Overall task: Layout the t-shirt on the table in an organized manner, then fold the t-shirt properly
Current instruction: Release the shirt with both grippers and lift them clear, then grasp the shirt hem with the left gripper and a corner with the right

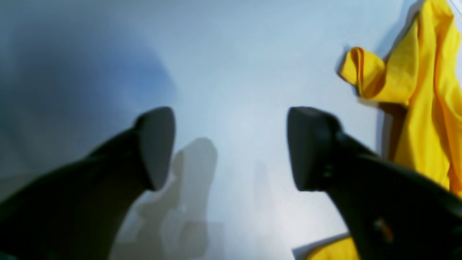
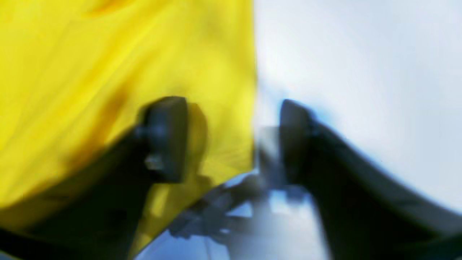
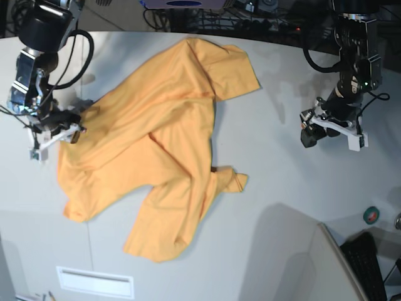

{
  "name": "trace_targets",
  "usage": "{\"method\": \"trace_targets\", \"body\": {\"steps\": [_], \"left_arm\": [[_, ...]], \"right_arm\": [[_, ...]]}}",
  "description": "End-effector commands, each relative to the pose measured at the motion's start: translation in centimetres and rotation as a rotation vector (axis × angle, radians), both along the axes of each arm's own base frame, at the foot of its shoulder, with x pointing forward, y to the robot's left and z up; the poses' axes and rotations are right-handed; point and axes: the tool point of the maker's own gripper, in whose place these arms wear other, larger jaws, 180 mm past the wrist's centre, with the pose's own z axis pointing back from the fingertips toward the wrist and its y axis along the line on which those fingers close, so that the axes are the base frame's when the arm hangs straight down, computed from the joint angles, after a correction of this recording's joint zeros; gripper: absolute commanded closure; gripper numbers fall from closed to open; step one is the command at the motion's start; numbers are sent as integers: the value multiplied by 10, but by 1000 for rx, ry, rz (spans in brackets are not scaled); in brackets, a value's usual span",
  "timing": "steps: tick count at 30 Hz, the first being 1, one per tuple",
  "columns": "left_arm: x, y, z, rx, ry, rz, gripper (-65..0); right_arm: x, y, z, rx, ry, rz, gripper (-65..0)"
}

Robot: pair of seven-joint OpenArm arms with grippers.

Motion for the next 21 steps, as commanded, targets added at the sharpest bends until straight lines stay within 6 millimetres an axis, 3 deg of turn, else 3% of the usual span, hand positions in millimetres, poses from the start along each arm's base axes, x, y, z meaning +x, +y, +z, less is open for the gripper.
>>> {"method": "trace_targets", "body": {"steps": [1, 3, 9, 13, 14, 18, 21], "left_arm": [[10, 6, 16, 13, -55, 2, -479], [10, 9, 16, 17, -55, 7, -482], [8, 14, 16, 22, -53, 18, -489], [5, 30, 22, 31, -68, 57, -490], [6, 30, 24, 30, -79, 46, -490], [2, 33, 29, 27, -107, 8, -487], [-3, 37, 29, 31, -102, 18, -490]], "right_arm": [[14, -9, 18, -28, -65, 10, -165], [22, -12, 36, -59, -112, 21, 0], [48, -22, 110, -160, -189, 55, 0], [74, -26, 146, -183, -239, 53, 0], [82, -35, 154, -210, -252, 46, 0], [113, -66, 148, -252, -217, -50, 0], [122, -89, 140, -289, -184, -90, 0]]}}
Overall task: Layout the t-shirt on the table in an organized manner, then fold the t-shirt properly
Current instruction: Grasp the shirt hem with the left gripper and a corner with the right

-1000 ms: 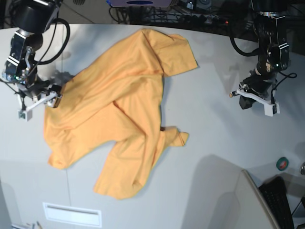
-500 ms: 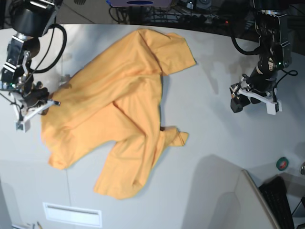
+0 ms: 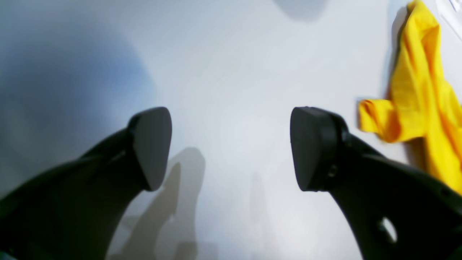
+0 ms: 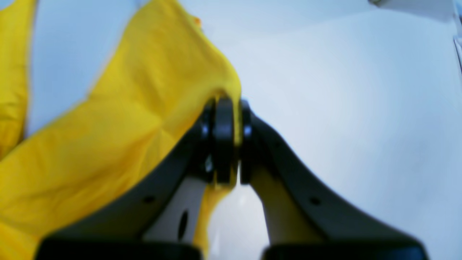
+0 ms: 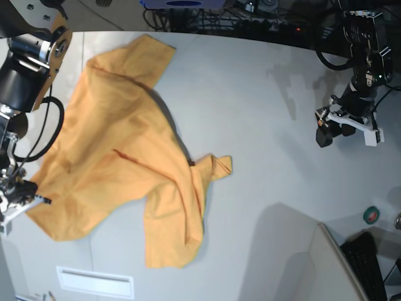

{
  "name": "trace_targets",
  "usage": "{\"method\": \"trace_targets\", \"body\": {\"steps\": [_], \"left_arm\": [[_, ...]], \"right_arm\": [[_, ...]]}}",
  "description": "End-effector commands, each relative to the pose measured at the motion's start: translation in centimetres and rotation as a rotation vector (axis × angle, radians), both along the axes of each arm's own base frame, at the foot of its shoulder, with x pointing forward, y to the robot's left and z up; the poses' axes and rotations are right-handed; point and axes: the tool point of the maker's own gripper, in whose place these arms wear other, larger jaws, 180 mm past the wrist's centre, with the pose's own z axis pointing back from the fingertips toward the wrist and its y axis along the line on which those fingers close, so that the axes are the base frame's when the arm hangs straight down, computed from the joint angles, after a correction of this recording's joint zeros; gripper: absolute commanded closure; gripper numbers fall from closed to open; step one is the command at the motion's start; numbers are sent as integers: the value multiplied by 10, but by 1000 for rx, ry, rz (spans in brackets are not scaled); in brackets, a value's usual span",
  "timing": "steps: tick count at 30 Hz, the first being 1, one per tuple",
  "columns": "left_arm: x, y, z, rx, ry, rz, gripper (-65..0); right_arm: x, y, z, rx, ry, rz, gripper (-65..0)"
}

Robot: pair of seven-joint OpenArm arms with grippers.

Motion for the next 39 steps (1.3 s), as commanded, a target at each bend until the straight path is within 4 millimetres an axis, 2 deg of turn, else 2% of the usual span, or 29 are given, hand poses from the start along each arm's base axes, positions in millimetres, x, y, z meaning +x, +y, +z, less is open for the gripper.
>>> {"method": "trace_targets", "body": {"steps": [1, 2, 6, 7, 8, 11, 14, 17, 21, 23, 27, 29, 34, 39], "left_arm": [[8, 8, 13, 18, -43, 1, -490], [7, 8, 13, 18, -42, 1, -490], [1, 6, 8, 18, -24, -6, -490], [0, 5, 8, 19, -22, -11, -490], [0, 4, 7, 18, -21, -14, -490], [1, -2, 5, 11, -18, -25, -490], [6, -34, -7, -16, 8, -111, -490], [26, -60, -19, -50, 3, -159, -482], [45, -86, -32, -74, -7, -207, -481], [53, -108, -36, -83, -6, -261, -481], [62, -151, -33, -92, -28, -377, -481], [67, -171, -32, -107, -50, -406, -481], [78, -199, -47, -134, -29, -435, -481], [87, -224, -54, -131, -5, -498, -481]], "right_arm": [[11, -12, 17, -27, -39, -12, 0], [9, -15, 16, -19, -28, -24, -27], [-20, -34, 16, -13, 14, -89, -408], [-30, -39, 17, -24, 21, -100, -476], [-43, -40, 13, -40, 37, -90, -494], [-83, -18, 0, -14, 42, -11, -455], [-130, 7, -27, 41, 101, 35, -447], [-174, 29, -52, 105, 167, 52, -449], [-204, 46, -75, 190, 221, 53, -449], [-209, 54, -84, 253, 224, 43, -449], [-214, 64, -83, 315, 205, 44, -449], [-216, 77, -86, 340, 210, 76, -449], [-218, 100, -95, 370, 242, 132, -449], [-221, 110, -99, 381, 262, 158, -449]]}}
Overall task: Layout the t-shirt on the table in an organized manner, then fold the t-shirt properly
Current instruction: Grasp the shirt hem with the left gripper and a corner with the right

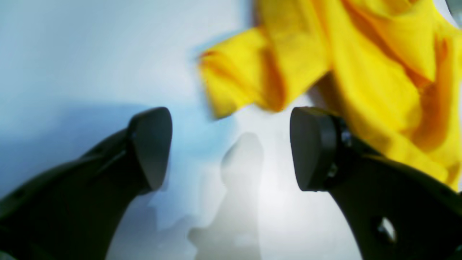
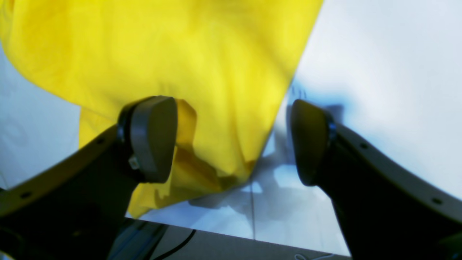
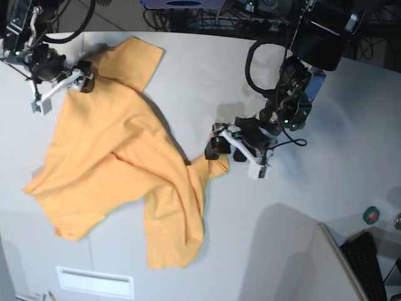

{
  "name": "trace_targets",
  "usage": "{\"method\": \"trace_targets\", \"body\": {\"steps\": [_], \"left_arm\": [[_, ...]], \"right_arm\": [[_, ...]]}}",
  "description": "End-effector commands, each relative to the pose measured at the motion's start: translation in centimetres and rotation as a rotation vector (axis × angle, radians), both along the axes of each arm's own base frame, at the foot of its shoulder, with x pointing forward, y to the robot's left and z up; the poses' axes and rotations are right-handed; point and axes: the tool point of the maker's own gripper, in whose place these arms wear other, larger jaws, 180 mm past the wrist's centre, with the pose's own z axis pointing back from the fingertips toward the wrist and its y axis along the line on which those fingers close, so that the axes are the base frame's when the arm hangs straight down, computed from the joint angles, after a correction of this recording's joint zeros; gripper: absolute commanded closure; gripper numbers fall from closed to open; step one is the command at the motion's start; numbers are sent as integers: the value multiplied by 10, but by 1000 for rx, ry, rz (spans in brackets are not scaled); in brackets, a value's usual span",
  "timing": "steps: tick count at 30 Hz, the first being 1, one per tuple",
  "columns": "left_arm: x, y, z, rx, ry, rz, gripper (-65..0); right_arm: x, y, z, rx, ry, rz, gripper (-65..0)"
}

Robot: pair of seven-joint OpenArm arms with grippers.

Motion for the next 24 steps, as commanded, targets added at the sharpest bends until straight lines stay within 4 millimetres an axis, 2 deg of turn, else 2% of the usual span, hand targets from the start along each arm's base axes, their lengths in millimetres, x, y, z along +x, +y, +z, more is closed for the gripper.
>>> {"method": "trace_targets", "body": {"steps": [1, 7, 11, 12, 13, 15, 17, 18, 19, 24], "left_arm": [[16, 0, 13, -12, -50, 3, -481], [35, -4, 11, -27, -73, 50, -481], [40, -6, 2, -26, -43, 63, -472], [42, -7, 3, -27, -42, 64, -453], [42, -8, 2, -28, -38, 63, -413], [42, -8, 1, -28, -34, 65, -265], [43, -8, 2, -27, -35, 64, -51], [46, -8, 4, -26, -40, 63, 0], [48, -7, 4, -24, -40, 65, 0], [56, -7, 14, -23, -38, 46, 0]], "right_arm": [[6, 2, 5, 3, -26, 16, -449], [7, 17, 3, 18, -21, 60, -441], [0, 18, -1, 24, -3, 57, -437], [-2, 18, -3, 27, 4, 56, -425], [-3, 18, -4, 28, 8, 55, -398], [-5, 17, -5, 28, 11, 52, -284], [-3, 18, -5, 30, 7, 52, -116], [-3, 18, -5, 30, 8, 53, -38], [-1, 16, -3, 25, 1, 55, 0], [8, 12, 4, 11, -23, 56, 0]]}}
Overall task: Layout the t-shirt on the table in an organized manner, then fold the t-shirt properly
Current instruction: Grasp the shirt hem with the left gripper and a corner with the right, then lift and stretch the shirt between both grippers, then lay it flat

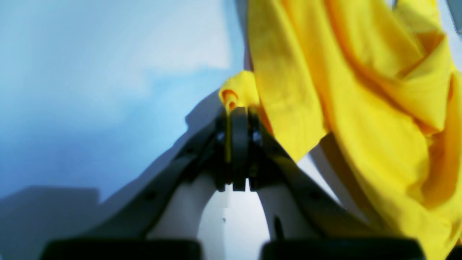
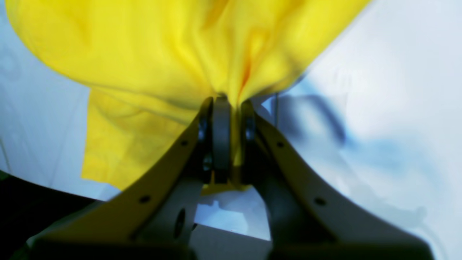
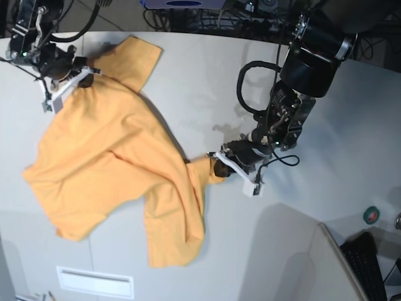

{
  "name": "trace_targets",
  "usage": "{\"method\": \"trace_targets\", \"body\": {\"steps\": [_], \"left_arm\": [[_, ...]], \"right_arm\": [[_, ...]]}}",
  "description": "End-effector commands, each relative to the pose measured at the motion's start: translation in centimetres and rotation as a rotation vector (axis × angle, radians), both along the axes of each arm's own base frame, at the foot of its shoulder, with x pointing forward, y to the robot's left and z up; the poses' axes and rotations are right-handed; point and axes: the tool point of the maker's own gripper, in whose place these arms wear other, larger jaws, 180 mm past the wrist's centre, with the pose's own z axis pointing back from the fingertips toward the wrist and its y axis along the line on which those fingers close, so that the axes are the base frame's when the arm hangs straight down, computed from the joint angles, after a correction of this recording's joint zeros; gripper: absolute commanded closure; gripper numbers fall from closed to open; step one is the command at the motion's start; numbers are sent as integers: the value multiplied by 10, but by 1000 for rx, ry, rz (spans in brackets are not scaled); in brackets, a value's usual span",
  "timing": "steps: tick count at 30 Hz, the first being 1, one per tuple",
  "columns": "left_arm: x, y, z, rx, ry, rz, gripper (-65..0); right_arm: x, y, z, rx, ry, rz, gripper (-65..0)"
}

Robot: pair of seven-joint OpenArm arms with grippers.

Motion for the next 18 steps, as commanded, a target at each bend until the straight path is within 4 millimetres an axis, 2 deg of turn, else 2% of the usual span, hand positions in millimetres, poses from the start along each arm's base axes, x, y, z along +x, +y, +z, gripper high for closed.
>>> {"method": "trace_targets", "body": {"steps": [1, 3, 5, 7, 9, 13, 15, 18], "left_arm": [[17, -2, 23, -18, -55, -16, 0], [13, 13, 31, 6, -47, -28, 0], [17, 20, 48, -2, -69, -24, 0], [23, 41, 67, -2, -78, 8, 0], [33, 60, 87, -10, -86, 49, 0], [50, 84, 122, -16, -125, 95, 0], [55, 94, 130, -17, -130, 114, 0], [55, 112, 126, -5, -101, 144, 0]], "right_arm": [[13, -8, 13, -25, -56, 6, 0], [21, -15, 27, -57, -97, 16, 0], [30, -20, 41, -88, -137, 29, 0], [41, -29, 59, -132, -166, 57, 0], [61, -39, 79, -176, -204, 82, 0], [95, -63, 104, -238, -230, 74, 0], [117, -76, 122, -263, -263, 30, 0], [148, -96, 142, -277, -288, -33, 0]]}}
